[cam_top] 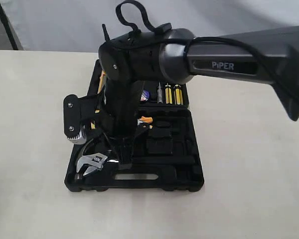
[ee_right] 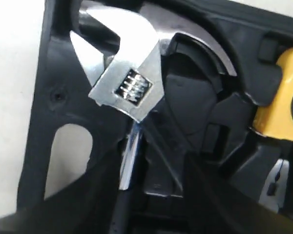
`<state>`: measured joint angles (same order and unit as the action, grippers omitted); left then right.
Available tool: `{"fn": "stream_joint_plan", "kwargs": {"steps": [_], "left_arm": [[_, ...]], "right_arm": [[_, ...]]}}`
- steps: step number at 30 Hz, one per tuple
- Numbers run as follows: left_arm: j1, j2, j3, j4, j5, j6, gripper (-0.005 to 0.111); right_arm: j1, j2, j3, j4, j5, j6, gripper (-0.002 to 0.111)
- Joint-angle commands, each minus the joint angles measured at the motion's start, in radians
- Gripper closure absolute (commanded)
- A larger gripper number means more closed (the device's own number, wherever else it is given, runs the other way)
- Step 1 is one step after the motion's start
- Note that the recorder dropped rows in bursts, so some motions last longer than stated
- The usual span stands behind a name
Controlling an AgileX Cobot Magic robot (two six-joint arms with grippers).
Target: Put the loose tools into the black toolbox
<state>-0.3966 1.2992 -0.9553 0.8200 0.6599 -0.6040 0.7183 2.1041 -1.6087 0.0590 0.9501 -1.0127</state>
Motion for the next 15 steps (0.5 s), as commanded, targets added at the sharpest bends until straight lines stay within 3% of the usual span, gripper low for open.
{"fn": "stream_joint_plan", "kwargs": {"steps": [1,7,8,10,15], "left_arm": [[0.003,-0.008,0.009,-0.014,-0.017,-0.010,0.105],[0.003,-0.008,0.009,-0.014,-0.017,-0.010,0.105],[0.003,-0.008,0.009,-0.014,-0.017,-0.010,0.105],[0.003,-0.008,0.009,-0.014,-0.017,-0.010,0.105],[0.003,-0.008,0.009,-0.014,-0.017,-0.010,0.105]], "right_arm": [[-0.007,0.024,-0.007,0.001,-0.058,-0.116,0.060],[-0.007,0.102,-0.007,-0.022,-0.054,-0.126,0.063],[-0.007,0.109,-0.007,-0.022,-0.038,-0.126,0.068],[-0.007,0.111,-0.007,-0.033,-0.009,-0.126,0.107],[-0.007,0.053,-0.082,-0.059,-0.007,-0.021,0.108]]}}
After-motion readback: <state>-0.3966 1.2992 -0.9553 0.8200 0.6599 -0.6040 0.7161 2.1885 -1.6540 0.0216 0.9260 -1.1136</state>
